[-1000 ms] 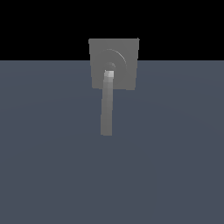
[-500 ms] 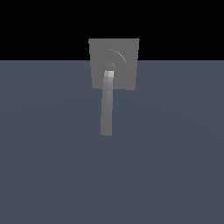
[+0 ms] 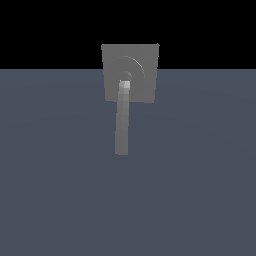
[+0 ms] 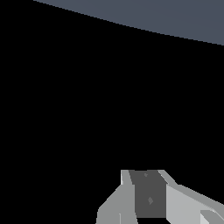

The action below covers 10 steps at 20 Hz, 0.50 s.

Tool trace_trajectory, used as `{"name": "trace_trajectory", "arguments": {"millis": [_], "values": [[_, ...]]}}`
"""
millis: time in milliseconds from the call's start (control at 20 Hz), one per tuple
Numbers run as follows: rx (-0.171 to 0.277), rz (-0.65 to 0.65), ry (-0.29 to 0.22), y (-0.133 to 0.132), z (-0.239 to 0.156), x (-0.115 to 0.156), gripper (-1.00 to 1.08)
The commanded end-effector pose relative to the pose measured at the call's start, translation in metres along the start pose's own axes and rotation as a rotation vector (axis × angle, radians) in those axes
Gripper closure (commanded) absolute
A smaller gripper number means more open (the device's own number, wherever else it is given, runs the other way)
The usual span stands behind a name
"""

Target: Turn on the faucet by rotating a designated handle.

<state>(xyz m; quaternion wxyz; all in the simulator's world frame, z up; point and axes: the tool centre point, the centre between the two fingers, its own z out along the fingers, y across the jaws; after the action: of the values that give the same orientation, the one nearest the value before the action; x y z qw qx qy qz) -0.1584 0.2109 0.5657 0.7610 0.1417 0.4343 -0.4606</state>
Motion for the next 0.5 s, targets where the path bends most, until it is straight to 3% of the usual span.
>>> {"name": "trace_trajectory", "arguments": {"millis": [0, 450], "values": [[-0.049, -0.152, -0.078, 0.021, -0.014, 0.010, 1.08], [-0.200, -0.737, -0.343, 0.092, -0.063, 0.086, 1.08]]}}
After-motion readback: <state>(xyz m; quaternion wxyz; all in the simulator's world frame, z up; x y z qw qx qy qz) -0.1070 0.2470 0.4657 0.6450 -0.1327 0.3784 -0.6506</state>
